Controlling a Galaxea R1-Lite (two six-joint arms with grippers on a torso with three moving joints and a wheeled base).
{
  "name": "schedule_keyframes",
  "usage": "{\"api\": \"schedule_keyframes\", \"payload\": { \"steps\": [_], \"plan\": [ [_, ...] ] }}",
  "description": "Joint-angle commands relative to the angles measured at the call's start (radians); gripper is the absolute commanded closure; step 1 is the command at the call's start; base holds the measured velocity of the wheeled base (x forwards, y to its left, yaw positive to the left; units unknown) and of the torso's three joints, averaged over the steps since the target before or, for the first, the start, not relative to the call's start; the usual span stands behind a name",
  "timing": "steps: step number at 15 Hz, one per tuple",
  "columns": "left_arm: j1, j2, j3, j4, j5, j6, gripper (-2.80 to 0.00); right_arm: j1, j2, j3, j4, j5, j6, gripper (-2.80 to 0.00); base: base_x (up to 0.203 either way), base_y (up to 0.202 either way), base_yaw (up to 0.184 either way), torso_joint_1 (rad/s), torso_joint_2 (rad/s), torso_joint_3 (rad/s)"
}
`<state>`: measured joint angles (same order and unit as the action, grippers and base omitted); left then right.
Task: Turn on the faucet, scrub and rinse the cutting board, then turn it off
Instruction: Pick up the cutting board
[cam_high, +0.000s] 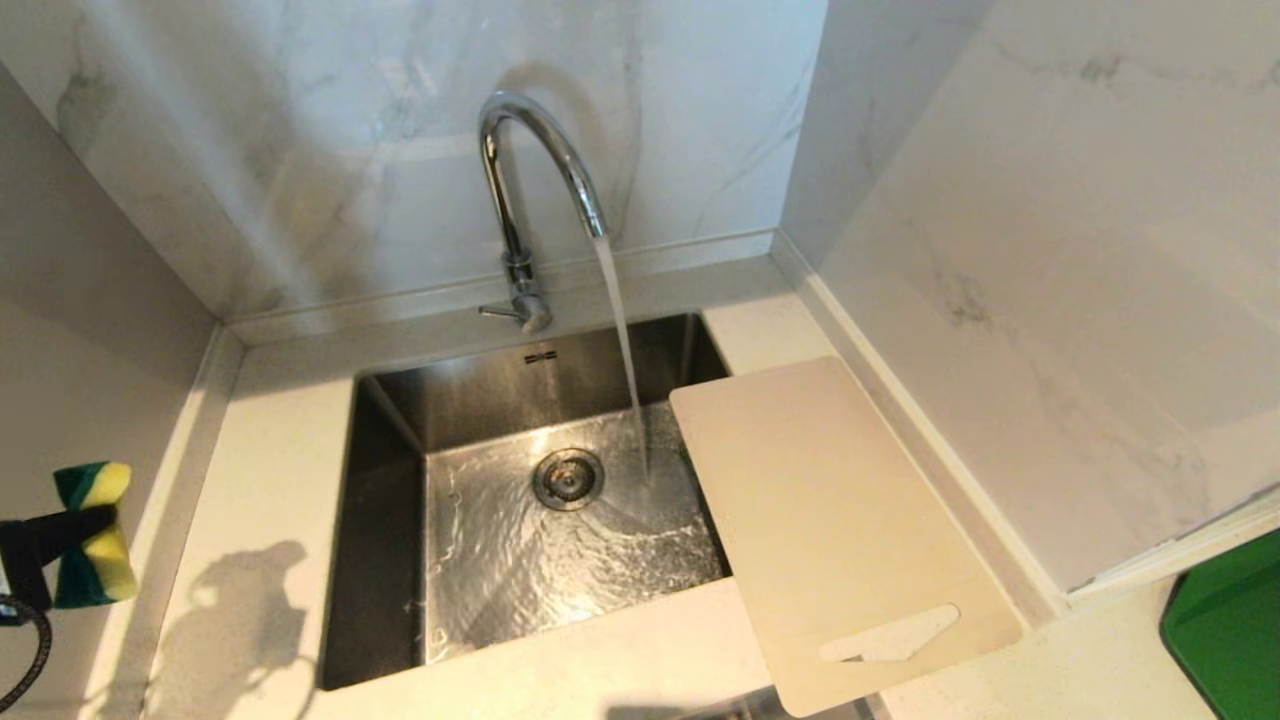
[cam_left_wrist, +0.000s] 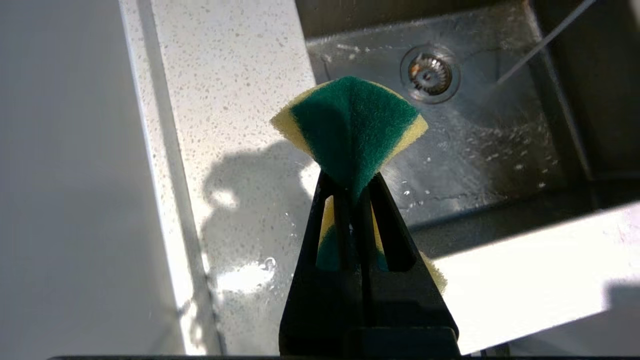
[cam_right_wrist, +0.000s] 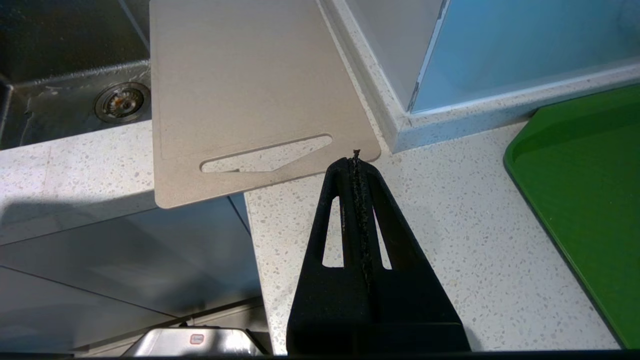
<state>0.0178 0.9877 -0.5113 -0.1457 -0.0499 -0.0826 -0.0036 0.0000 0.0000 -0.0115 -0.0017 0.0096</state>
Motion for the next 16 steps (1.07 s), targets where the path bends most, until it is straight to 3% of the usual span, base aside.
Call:
{"api": "schedule_keyframes", "payload": {
  "steps": [1, 4, 9, 16],
  "plan": [
    [0.019, -0.166, 0.051, -0.002, -0.019, 0.002, 0.00, 0.001, 0.000, 0.001, -0.001, 0.000, 0.000, 0.00, 0.000, 0.000, 0.000, 0.000, 0.00, 0.000],
    [0.043, -0.322, 0.101, 0.009, -0.039, 0.013, 0.00, -0.001, 0.000, 0.001, -0.001, 0.000, 0.000, 0.00, 0.000, 0.000, 0.000, 0.000, 0.00, 0.000],
    [0.061, -0.582, 0.168, 0.128, -0.065, 0.064, 0.00, 0.001, 0.000, 0.001, -0.001, 0.000, 0.000, 0.00, 0.000, 0.000, 0.000, 0.000, 0.00, 0.000],
    [0.079, -0.708, 0.315, 0.122, -0.028, 0.067, 0.00, 0.001, 0.000, 0.002, -0.001, 0.000, 0.000, 0.00, 0.000, 0.000, 0.000, 0.000, 0.00, 0.000]
  ]
}}
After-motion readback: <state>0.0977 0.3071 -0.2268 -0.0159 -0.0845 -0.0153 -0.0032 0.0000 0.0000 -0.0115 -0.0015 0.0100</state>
